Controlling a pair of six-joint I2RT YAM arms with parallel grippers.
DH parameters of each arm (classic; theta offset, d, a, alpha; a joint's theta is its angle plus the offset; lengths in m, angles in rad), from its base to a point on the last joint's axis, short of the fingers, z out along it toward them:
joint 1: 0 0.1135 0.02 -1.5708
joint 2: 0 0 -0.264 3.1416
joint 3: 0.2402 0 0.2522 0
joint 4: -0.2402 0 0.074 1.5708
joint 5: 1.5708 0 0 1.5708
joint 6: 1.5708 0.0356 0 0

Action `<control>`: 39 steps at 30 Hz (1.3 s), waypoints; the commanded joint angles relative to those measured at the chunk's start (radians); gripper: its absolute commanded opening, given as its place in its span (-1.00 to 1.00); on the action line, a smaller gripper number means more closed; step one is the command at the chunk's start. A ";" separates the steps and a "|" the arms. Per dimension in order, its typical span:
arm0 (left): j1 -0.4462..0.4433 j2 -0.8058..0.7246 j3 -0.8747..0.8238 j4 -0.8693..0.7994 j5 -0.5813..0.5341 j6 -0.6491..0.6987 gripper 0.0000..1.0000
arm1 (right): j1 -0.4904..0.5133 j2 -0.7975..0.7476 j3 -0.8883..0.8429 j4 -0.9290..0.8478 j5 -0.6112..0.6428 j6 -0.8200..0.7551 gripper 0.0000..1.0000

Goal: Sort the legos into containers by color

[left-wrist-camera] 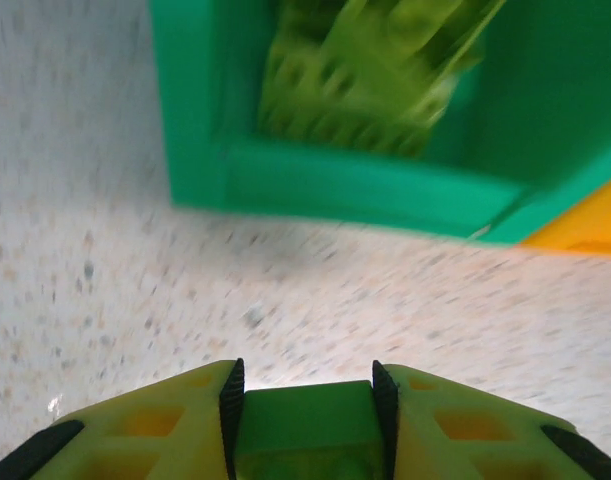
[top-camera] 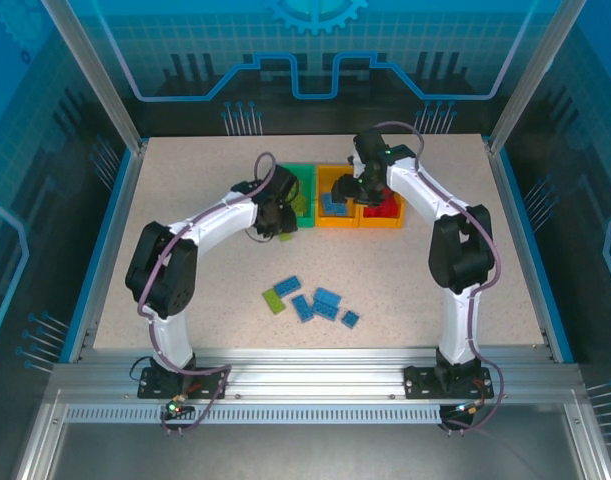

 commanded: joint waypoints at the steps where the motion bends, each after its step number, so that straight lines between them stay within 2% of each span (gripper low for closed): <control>1: 0.027 0.042 0.145 -0.076 -0.034 0.075 -0.22 | 0.003 -0.052 -0.005 0.009 -0.027 0.010 0.30; 5: 0.046 0.162 0.352 -0.144 -0.064 0.137 -0.20 | 0.010 -0.088 -0.035 0.020 -0.030 -0.010 0.30; 10: 0.082 0.303 0.546 -0.203 -0.058 0.164 -0.15 | 0.050 -0.182 -0.151 0.056 -0.035 -0.119 0.32; 16: 0.099 0.395 0.678 -0.255 -0.038 0.187 0.02 | 0.144 -0.330 -0.385 0.088 -0.017 -0.313 0.38; 20: 0.099 0.395 0.694 -0.262 -0.022 0.179 0.18 | 0.214 -0.414 -0.525 0.087 0.003 -0.289 0.40; 22: 0.098 0.370 0.670 -0.250 0.001 0.167 0.32 | 0.264 -0.464 -0.595 0.103 0.014 -0.295 0.43; 26: 0.097 0.263 0.542 -0.182 0.039 0.148 0.92 | 0.334 -0.544 -0.700 0.107 0.048 -0.291 0.47; 27: 0.097 0.224 0.497 -0.156 0.047 0.148 0.97 | 0.343 -0.561 -0.721 0.094 0.057 -0.268 0.47; 33: 0.097 -0.010 0.195 -0.007 0.063 0.155 0.98 | 0.403 -0.643 -0.822 -0.020 0.073 -0.163 0.51; 39: 0.097 -0.121 0.013 0.019 0.105 0.165 0.98 | 0.506 -0.601 -0.844 -0.086 0.117 -0.124 0.51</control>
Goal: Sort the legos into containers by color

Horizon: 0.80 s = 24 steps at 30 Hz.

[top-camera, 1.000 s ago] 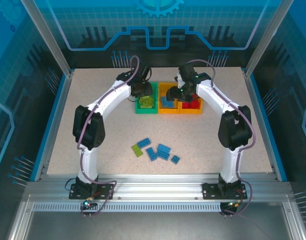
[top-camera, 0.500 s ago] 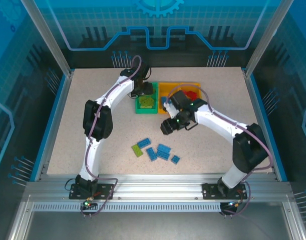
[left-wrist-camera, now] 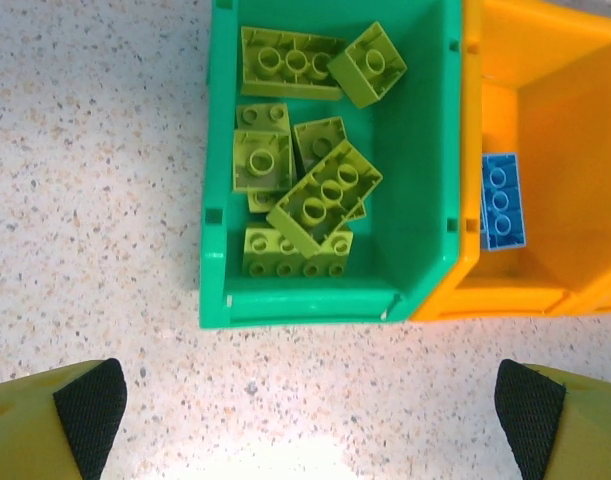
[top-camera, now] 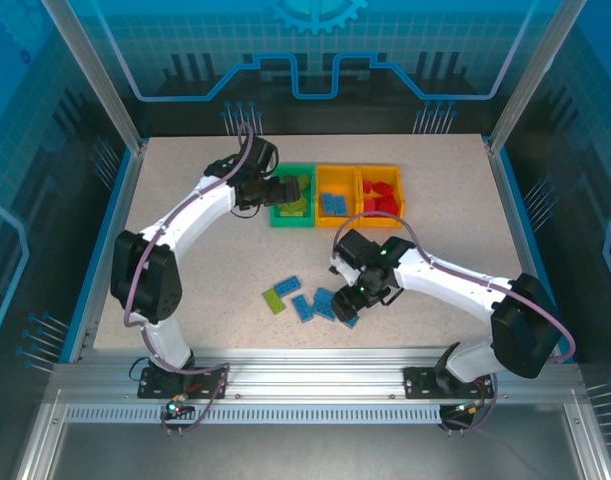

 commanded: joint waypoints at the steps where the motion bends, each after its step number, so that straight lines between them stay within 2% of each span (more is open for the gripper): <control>1: 0.003 -0.049 -0.098 0.039 0.049 0.007 0.98 | 0.074 0.027 -0.007 -0.065 0.051 0.047 0.51; 7: 0.002 -0.126 -0.229 0.082 0.069 -0.014 0.98 | 0.133 0.120 0.013 -0.064 0.102 0.048 0.50; 17: 0.005 -0.231 -0.392 0.131 0.061 -0.045 0.98 | 0.146 0.248 0.049 -0.016 0.123 0.008 0.40; 20: 0.007 -0.254 -0.432 0.143 0.060 -0.061 0.98 | 0.150 0.285 0.060 -0.008 0.113 -0.001 0.25; 24: 0.015 -0.281 -0.473 0.151 0.062 -0.073 0.98 | 0.151 0.310 0.053 -0.022 0.144 -0.001 -0.14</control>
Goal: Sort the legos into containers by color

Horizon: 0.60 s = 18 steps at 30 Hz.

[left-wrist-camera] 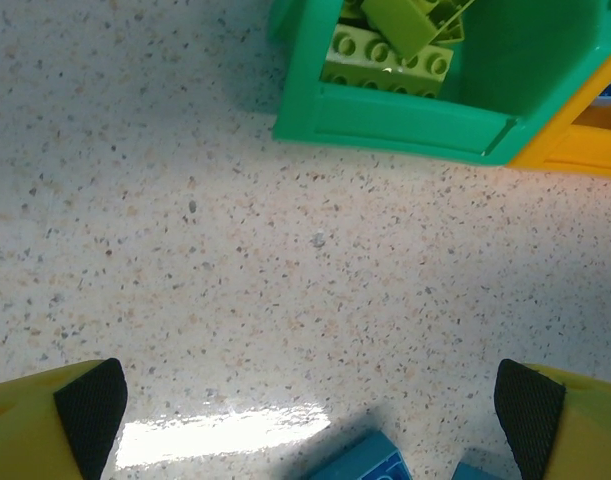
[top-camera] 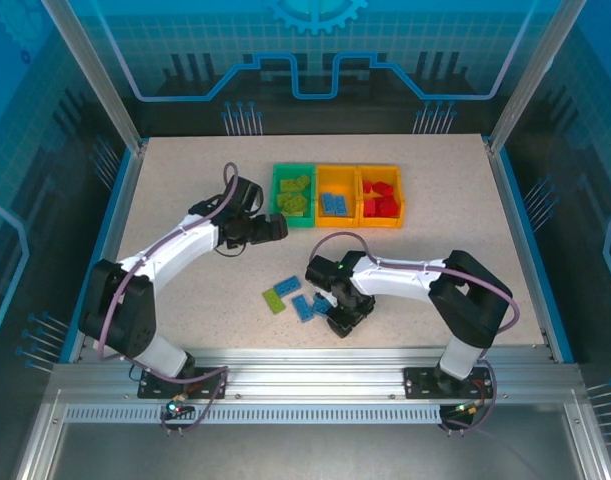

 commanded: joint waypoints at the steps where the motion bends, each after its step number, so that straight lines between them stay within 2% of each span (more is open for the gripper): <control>1: 0.016 -0.040 -0.040 0.018 0.012 -0.028 0.97 | 0.013 0.014 0.005 -0.016 0.030 -0.006 -0.21; 4: 0.020 -0.057 -0.065 0.025 0.009 -0.036 0.97 | 0.004 -0.013 0.000 -0.006 0.042 0.010 -0.46; 10: 0.020 -0.073 -0.100 0.023 0.012 -0.046 0.97 | -0.071 -0.120 -0.004 -0.005 0.043 0.055 -0.53; 13: 0.021 -0.088 -0.118 0.018 0.014 -0.044 0.98 | -0.167 -0.204 0.019 0.009 0.013 0.062 -0.53; 18: -0.009 -0.142 -0.163 -0.021 -0.059 -0.061 0.98 | -0.424 -0.270 0.115 0.112 -0.173 0.083 -0.52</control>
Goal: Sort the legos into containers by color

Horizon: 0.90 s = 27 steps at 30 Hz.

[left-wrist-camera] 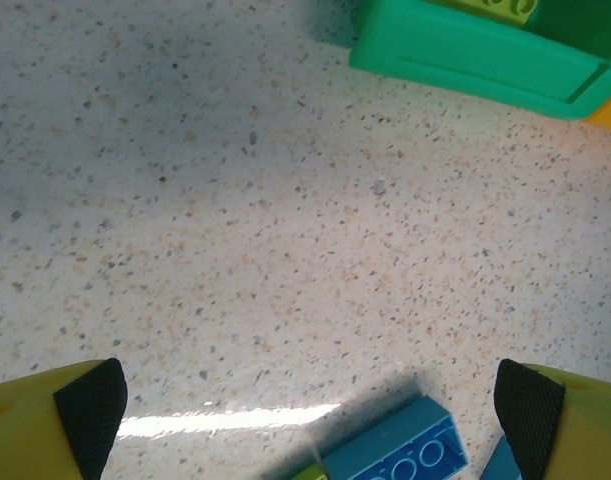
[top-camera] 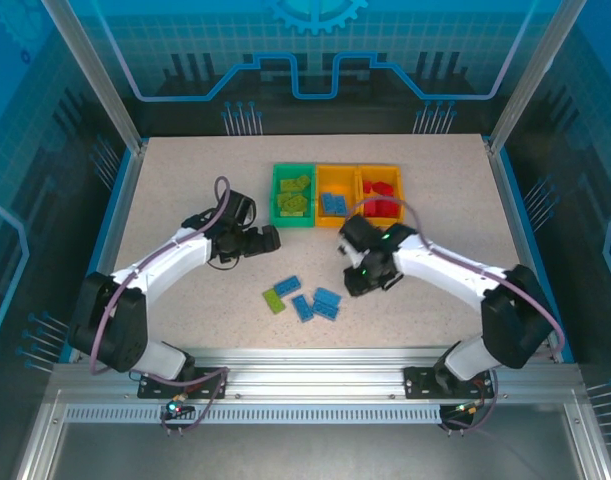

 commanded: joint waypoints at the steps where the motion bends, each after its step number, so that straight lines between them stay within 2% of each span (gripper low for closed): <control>1: -0.024 -0.058 -0.036 -0.041 -0.048 -0.024 0.98 | -0.147 -0.008 0.101 0.075 -0.141 0.043 -0.53; 4: -0.056 -0.077 -0.065 -0.060 -0.051 -0.044 0.97 | -0.213 0.090 0.251 0.053 -0.195 0.041 -0.54; 12: -0.169 -0.040 -0.098 -0.064 -0.049 -0.126 0.98 | -0.261 0.447 0.650 -0.039 -0.175 0.098 -0.49; 17: -0.197 -0.011 -0.084 -0.080 -0.040 -0.152 0.98 | -0.281 0.657 0.870 -0.113 -0.191 0.146 -0.41; 22: -0.208 0.007 -0.076 -0.095 -0.033 -0.168 0.98 | -0.284 0.756 0.973 -0.121 -0.193 0.196 -0.35; 27: -0.212 0.016 -0.083 -0.087 -0.020 -0.196 0.97 | -0.284 0.794 1.027 -0.126 -0.216 0.211 -0.07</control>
